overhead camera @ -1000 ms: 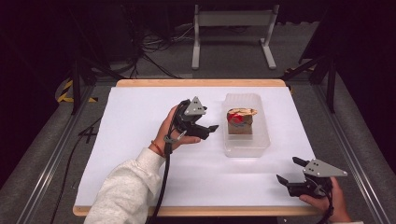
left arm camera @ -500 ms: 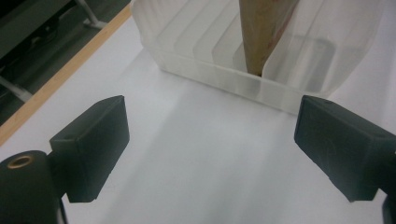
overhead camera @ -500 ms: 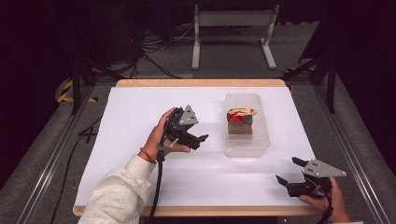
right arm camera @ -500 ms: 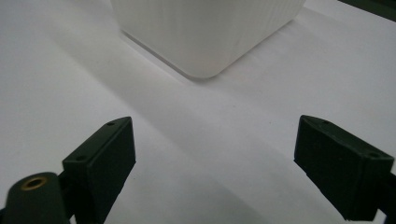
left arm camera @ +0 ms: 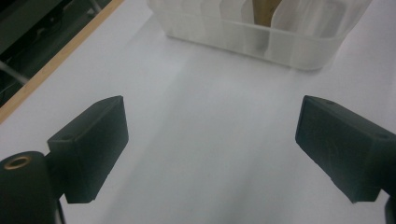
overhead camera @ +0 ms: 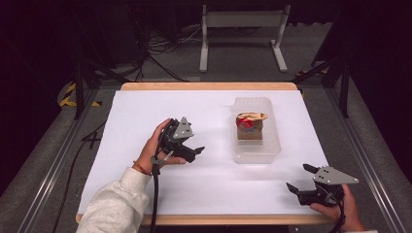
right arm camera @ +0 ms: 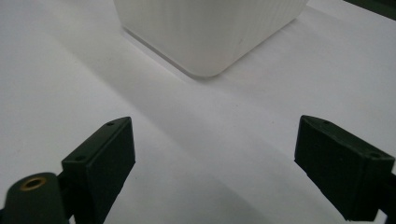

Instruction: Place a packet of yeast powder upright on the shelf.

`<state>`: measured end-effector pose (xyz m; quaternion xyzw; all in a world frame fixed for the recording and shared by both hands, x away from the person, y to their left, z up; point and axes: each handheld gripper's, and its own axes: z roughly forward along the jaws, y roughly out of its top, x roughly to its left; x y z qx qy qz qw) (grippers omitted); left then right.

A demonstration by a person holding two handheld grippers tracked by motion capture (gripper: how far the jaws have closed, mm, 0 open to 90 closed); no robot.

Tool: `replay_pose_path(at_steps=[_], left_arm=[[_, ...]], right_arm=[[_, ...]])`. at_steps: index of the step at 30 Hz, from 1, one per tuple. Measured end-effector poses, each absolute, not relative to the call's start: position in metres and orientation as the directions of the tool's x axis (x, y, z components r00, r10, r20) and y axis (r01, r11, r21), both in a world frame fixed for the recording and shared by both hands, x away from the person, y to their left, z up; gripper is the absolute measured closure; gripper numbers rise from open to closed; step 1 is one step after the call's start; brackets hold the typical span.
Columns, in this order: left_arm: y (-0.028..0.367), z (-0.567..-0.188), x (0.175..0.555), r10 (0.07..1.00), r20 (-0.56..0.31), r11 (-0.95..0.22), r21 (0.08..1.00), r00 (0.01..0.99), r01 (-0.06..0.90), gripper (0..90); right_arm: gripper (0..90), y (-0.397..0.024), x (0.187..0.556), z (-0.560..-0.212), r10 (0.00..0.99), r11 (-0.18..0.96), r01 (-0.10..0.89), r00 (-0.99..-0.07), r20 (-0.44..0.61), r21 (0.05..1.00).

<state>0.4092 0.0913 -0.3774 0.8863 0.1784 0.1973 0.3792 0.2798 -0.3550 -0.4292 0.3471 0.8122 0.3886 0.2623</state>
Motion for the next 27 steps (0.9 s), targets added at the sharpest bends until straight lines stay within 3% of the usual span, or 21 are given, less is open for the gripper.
replay_pose_path(at_steps=[27], left_arm=[[0.162, -0.402, 0.378, 0.551, 0.214, -0.628, 0.743, 0.807, 0.232, 8.2]], right_arm=[[12.3, -0.354, 0.28, -0.429, 0.772, 0.465, 0.357, -0.611, -0.175, 0.81]])
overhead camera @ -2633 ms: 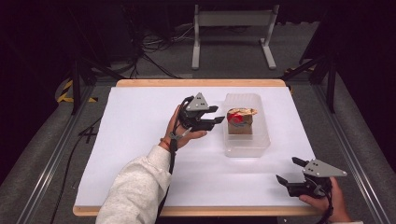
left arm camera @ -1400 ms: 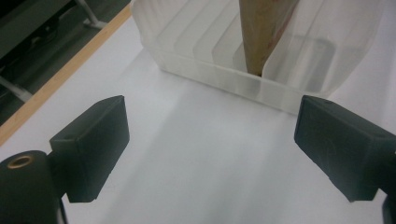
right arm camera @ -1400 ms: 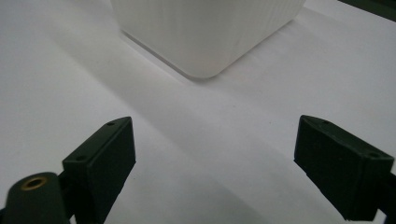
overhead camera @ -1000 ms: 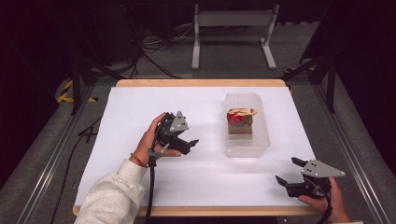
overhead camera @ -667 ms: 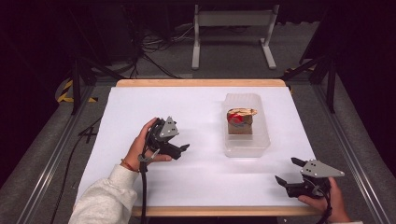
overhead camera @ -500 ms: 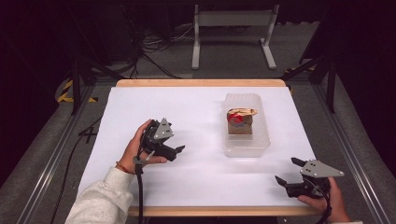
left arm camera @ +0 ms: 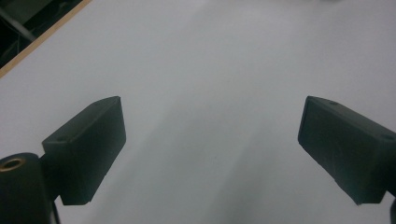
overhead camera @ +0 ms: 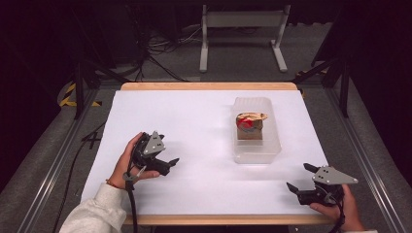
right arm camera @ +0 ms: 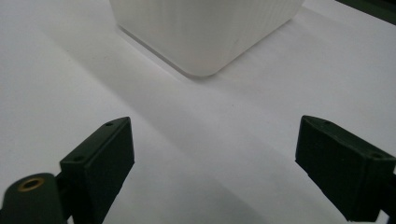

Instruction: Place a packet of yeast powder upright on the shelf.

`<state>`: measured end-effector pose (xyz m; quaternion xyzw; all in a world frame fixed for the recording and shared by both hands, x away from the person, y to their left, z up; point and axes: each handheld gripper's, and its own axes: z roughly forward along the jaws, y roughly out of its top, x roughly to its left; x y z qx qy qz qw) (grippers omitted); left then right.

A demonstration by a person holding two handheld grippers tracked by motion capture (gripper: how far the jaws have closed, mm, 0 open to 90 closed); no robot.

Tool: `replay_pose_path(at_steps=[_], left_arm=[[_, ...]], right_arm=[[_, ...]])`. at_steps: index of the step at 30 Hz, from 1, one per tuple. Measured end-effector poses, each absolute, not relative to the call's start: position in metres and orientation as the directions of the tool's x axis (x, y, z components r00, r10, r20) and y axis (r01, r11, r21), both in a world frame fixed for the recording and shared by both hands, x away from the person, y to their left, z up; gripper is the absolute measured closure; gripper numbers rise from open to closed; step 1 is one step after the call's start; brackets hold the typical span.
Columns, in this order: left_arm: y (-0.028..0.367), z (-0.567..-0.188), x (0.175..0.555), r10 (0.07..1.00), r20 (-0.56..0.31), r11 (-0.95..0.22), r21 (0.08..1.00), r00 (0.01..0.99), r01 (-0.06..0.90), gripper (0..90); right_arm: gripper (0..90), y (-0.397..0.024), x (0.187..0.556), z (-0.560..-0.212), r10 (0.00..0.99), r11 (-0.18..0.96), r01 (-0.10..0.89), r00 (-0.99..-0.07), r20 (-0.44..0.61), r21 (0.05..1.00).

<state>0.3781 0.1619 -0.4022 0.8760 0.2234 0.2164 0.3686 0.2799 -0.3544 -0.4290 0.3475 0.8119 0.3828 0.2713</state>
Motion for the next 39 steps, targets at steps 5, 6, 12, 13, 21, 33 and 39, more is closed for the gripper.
replay_pose_path(at_steps=[5, 6, 12, 13, 21, 33, 39], left_arm=[[0.177, -0.405, 0.371, 0.563, 0.218, -0.628, 0.739, 0.797, 0.241, 7.8], [0.181, -0.405, 0.368, 0.573, 0.226, -0.628, 0.738, 0.788, 0.245, 7.6], [0.205, -0.409, 0.351, 0.599, 0.223, -0.622, 0.734, 0.769, 0.271, 7.5], [0.208, -0.41, 0.349, 0.599, 0.224, -0.623, 0.734, 0.769, 0.272, 7.1], [0.242, -0.419, 0.335, 0.689, 0.152, -0.515, 0.791, 0.708, 0.331, 6.4], [0.288, -0.431, 0.315, 0.792, 0.005, -0.307, 0.867, 0.61, 0.392, 6.0], [0.289, -0.435, 0.315, 0.799, -0.02, -0.281, 0.871, 0.601, 0.403, 5.9]], right_arm=[[12.2, -0.355, 0.28, -0.429, 0.773, 0.467, 0.356, -0.609, -0.177, 0.81], [12.2, -0.355, 0.28, -0.429, 0.773, 0.467, 0.355, -0.609, -0.178, 0.81], [12.2, -0.355, 0.28, -0.429, 0.773, 0.469, 0.354, -0.608, -0.182, 0.809], [12.1, -0.355, 0.28, -0.429, 0.771, 0.473, 0.354, -0.61, -0.185, 0.807], [12.0, -0.352, 0.284, -0.428, 0.767, 0.478, 0.342, -0.612, -0.195, 0.809], [11.9, -0.352, 0.283, -0.428, 0.765, 0.488, 0.337, -0.61, -0.208, 0.805], [11.8, -0.35, 0.289, -0.429, 0.76, 0.49, 0.336, -0.616, -0.206, 0.804]])
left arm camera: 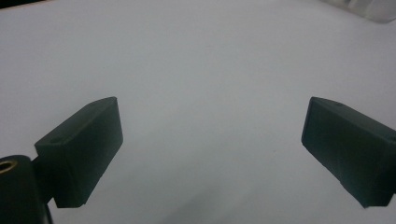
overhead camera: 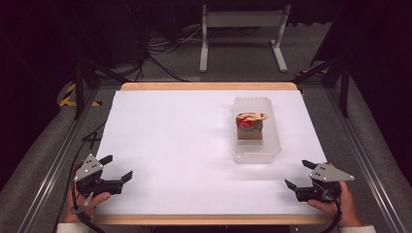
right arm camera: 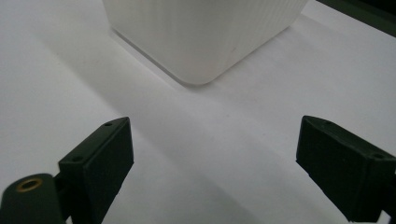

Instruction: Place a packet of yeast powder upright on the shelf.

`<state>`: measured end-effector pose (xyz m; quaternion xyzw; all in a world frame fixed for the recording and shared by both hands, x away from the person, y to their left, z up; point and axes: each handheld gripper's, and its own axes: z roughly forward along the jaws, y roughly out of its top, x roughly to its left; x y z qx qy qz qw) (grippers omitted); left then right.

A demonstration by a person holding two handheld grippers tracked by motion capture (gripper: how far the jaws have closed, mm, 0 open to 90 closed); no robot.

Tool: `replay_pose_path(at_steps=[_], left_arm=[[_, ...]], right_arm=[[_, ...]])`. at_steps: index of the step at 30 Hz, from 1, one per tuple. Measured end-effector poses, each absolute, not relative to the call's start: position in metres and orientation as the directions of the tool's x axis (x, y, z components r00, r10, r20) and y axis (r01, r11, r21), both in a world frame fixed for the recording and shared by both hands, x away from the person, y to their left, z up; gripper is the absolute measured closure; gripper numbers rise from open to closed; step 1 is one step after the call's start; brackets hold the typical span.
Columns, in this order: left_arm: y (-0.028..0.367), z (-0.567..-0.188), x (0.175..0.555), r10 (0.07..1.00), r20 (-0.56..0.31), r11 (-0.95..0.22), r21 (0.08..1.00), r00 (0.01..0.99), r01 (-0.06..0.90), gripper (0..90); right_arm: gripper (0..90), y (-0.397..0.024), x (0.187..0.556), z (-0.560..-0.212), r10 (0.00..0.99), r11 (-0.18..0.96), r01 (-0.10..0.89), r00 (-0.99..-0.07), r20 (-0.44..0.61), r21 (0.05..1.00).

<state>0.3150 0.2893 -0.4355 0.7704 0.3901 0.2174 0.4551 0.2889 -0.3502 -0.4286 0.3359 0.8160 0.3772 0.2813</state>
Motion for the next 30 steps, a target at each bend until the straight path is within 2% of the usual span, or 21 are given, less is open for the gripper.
replay_pose_path(at_steps=[9, 11, 30], left_arm=[[0.272, -0.439, 0.318, 0.798, -0.002, -0.297, 0.869, 0.603, 0.396, 5.3], [0.271, -0.441, 0.317, 0.805, -0.023, -0.272, 0.874, 0.593, 0.403, 6.2], [0.263, -0.441, 0.316, 0.803, -0.017, -0.279, 0.872, 0.595, 0.401, 5.0]], right_arm=[[11.7, -0.347, 0.288, -0.427, 0.761, 0.495, 0.332, -0.612, -0.216, 0.803], [11.7, -0.345, 0.289, -0.426, 0.762, 0.49, 0.326, -0.61, -0.216, 0.809], [12.2, -0.348, 0.288, -0.426, 0.761, 0.489, 0.318, -0.611, -0.218, 0.812]])
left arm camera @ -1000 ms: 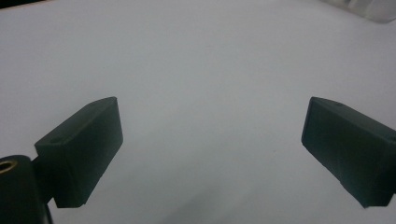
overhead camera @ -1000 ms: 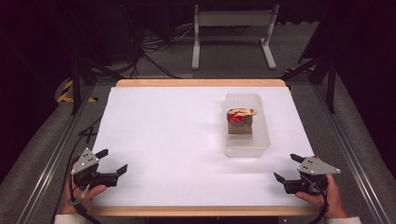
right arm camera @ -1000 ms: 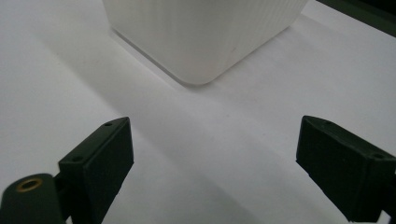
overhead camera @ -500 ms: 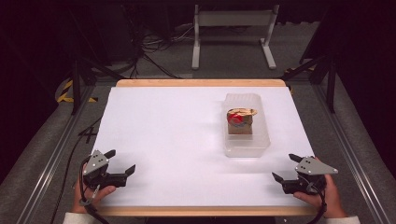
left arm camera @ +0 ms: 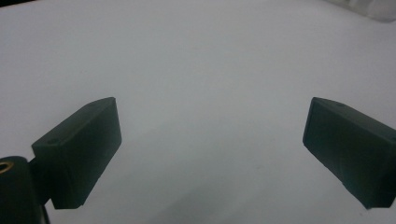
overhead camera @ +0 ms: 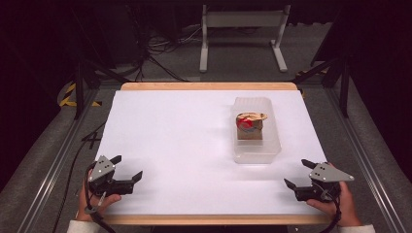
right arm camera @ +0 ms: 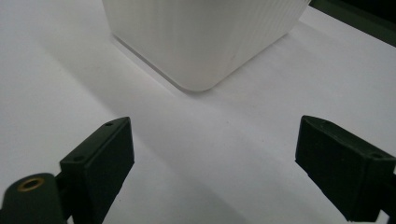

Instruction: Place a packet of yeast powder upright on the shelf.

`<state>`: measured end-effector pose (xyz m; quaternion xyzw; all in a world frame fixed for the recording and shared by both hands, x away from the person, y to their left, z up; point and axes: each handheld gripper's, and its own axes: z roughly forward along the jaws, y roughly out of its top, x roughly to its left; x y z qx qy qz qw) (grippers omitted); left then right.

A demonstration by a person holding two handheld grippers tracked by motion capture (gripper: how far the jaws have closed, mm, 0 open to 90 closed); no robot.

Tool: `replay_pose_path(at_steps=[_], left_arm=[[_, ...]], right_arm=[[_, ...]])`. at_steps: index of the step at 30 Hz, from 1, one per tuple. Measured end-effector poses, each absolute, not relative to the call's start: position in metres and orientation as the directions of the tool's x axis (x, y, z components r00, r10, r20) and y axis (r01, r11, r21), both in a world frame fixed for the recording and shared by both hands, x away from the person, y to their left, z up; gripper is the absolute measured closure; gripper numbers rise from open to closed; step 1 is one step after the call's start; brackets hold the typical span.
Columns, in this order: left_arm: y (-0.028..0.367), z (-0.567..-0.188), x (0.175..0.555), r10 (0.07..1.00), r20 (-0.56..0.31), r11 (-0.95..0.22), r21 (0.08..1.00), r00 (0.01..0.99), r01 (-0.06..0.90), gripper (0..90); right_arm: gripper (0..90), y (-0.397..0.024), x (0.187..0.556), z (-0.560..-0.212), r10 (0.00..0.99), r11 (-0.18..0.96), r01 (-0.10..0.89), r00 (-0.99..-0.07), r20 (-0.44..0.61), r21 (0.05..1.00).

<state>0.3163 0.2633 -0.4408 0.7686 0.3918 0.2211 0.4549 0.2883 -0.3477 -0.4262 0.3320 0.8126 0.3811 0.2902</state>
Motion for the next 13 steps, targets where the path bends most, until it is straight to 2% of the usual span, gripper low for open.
replay_pose_path(at_steps=[13], left_arm=[[0.2609, -0.4424, 0.3199, 0.815, -0.041, -0.26, 0.865, 0.577, 0.428, 5.0]], right_arm=[[12.1, -0.3511, 0.2892, -0.4265, 0.765, 0.474, 0.326, -0.612, -0.2, 0.818]])
